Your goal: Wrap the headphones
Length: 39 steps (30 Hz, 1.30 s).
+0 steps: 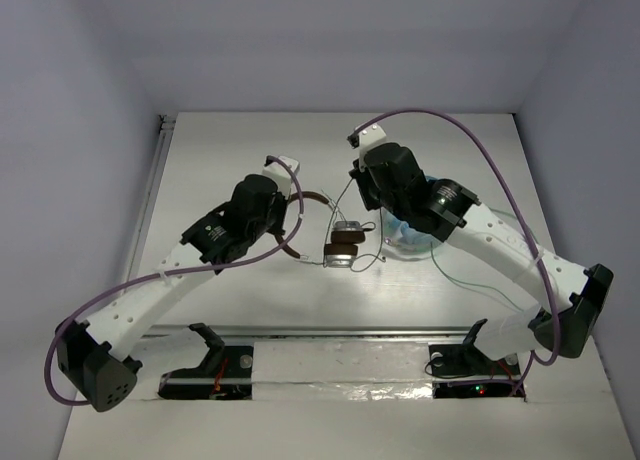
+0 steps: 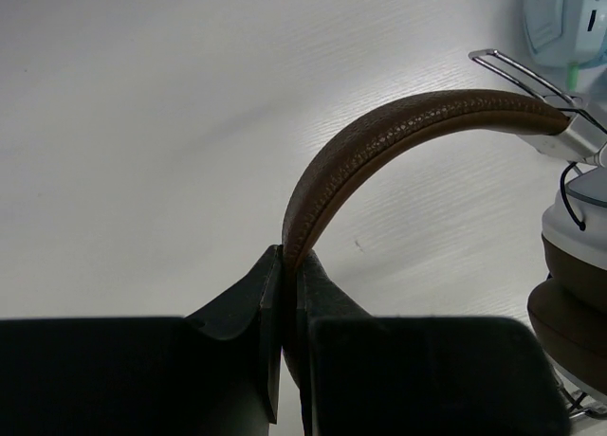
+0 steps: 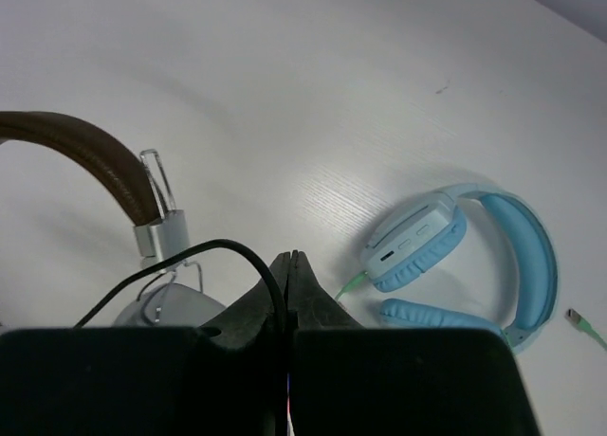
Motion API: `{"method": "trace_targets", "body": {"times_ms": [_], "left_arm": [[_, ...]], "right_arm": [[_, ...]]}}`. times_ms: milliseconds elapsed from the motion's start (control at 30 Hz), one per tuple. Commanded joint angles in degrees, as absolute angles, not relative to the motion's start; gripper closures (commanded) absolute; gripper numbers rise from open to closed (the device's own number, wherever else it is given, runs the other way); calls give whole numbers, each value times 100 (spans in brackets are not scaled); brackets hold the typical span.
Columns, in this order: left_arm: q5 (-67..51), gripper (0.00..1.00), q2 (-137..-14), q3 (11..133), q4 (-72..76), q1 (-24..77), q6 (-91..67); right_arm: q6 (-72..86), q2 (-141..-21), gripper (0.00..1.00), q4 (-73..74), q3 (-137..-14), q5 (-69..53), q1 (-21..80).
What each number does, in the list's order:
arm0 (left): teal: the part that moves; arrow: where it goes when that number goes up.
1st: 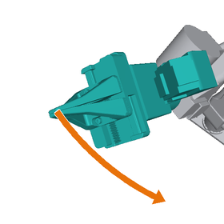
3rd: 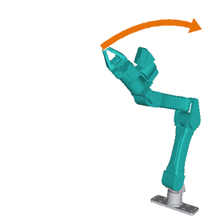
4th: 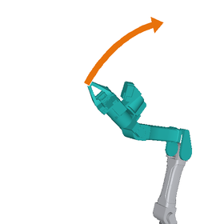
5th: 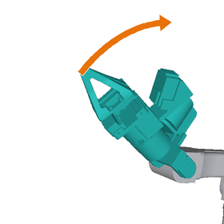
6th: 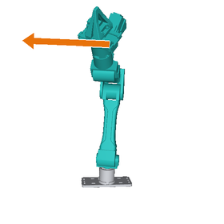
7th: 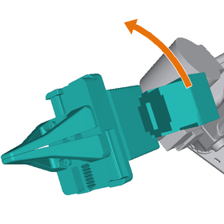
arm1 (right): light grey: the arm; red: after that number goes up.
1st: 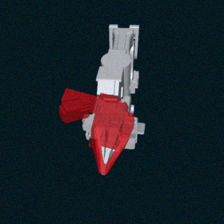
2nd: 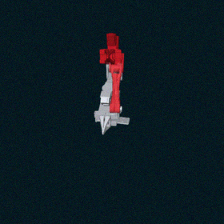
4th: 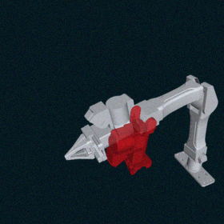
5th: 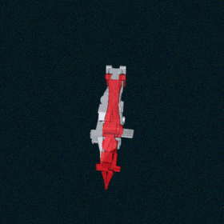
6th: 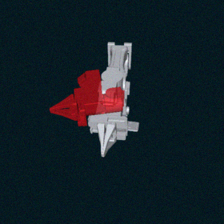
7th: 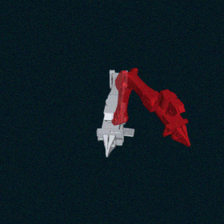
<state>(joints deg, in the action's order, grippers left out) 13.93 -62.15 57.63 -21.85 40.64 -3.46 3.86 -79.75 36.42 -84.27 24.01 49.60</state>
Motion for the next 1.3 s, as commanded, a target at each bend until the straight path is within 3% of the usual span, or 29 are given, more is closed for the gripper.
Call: {"method": "trace_targets", "body": {"times_ms": [0, 400, 600, 767, 867, 1033, 1267], "left_arm": [[749, 100, -5854, 5897, -1863, 3736, -369], [-1484, 100, -5739, 6152, -1696, 2777, -475], [-2258, 100, -5669, 6319, -1416, 2286, -817], [-3006, 100, -5704, 6477, -1108, 2118, -1080], [-2971, 100, -5687, 6591, -889, 1986, -1344], [-3067, 100, -5616, 6846, -545, 1986, -1739], [-2936, 100, -5643, 7444, -580, 1986, -2030]], "right_arm": [[281, -7901, 100, 3471, -8350, 2672, 4887], [861, -7726, 100, 2348, -7516, 1987, 4307], [1072, -7629, 99, 1469, -7199, 696, 3878], [1432, -7445, 95, -84, -6358, -1210, 3481], [1923, -7365, 89, -1447, -5716, -1959, 3480], [2030, -7663, 74, -2204, -5511, -2241, 3480], [2364, -8604, 67, -3181, -5326, -2592, 3428]]}}
